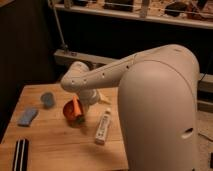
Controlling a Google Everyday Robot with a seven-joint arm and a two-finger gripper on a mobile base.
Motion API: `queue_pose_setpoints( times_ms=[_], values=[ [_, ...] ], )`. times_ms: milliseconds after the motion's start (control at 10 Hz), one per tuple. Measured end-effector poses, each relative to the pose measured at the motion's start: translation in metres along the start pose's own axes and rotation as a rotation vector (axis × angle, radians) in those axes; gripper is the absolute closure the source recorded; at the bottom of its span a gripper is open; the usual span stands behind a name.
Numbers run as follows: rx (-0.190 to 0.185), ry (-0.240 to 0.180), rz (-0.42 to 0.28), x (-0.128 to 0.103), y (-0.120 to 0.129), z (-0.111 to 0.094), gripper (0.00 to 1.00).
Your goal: Place the pepper in the ceramic bowl
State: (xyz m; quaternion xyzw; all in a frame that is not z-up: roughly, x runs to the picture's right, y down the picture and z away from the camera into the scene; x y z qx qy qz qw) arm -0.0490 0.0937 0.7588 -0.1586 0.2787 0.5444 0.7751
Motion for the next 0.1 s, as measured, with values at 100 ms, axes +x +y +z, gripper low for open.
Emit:
queue_pose_setpoints(
  times_ms=[100],
  values=[
    [0.000, 0.000, 0.001, 0.0001, -0.0007, 0.0003, 0.20]
  ],
)
